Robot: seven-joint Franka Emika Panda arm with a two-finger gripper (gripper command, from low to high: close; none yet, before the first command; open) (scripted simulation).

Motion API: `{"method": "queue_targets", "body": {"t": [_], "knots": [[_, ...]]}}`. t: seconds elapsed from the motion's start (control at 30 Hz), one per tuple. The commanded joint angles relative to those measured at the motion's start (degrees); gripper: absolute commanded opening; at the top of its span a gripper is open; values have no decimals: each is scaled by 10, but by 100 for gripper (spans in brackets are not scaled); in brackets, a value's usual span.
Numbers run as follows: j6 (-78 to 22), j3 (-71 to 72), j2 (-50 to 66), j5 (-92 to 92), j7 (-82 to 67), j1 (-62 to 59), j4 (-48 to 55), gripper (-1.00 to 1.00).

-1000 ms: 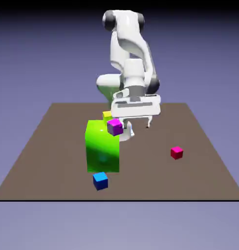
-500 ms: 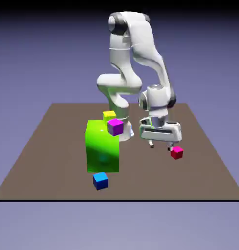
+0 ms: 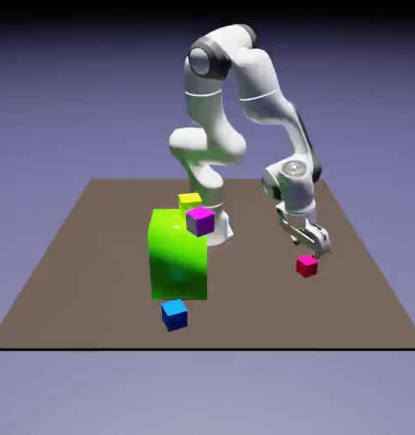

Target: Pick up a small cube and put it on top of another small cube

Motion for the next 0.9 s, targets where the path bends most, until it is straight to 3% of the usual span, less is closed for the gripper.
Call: {"method": "queue_targets", "body": {"t": [0.0, 0.37, 0.4, 0.87], "knots": [[9, -21, 10, -6, 3, 20, 3, 0], [106, -241, 121, -73, 37, 231, 30, 0], [106, -241, 121, -73, 37, 231, 30, -100], [-13, 29, -15, 9, -4, -28, -4, -100]]}}
